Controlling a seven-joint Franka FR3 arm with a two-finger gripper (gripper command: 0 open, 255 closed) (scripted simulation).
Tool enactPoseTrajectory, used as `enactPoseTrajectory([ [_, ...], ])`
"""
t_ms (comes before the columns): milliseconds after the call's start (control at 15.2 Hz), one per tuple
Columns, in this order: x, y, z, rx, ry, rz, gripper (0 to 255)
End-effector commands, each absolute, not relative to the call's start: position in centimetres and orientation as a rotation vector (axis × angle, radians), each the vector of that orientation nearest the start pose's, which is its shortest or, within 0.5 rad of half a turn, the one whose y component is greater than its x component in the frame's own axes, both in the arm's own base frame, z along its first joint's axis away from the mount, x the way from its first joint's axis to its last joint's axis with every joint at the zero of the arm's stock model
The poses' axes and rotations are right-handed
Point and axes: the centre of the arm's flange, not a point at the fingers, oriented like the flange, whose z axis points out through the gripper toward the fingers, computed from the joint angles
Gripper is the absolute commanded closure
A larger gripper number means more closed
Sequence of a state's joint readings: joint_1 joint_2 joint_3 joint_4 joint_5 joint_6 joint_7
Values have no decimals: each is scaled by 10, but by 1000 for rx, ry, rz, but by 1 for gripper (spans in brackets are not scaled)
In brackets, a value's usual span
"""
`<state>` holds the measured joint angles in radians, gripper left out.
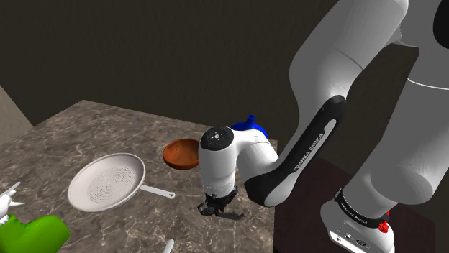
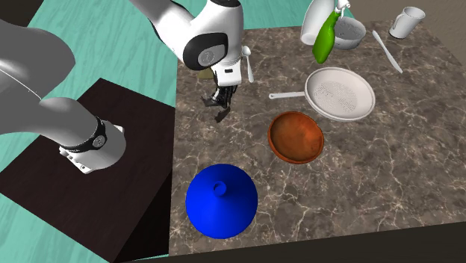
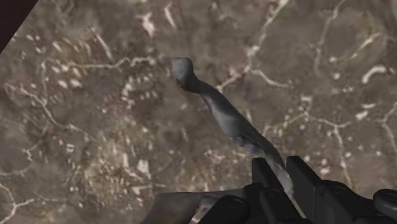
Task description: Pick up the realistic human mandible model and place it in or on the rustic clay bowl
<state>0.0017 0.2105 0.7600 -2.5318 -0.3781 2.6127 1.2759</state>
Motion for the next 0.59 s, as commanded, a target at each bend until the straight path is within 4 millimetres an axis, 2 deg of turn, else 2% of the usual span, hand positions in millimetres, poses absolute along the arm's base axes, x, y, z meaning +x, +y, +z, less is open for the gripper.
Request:
enactPoseTrajectory([
  [0,313,327,213,-3186,300,-8,255],
  [264,313,327,213,-3186,300,-8,255],
  [528,313,327,234,-3186,300,-8,255],
])
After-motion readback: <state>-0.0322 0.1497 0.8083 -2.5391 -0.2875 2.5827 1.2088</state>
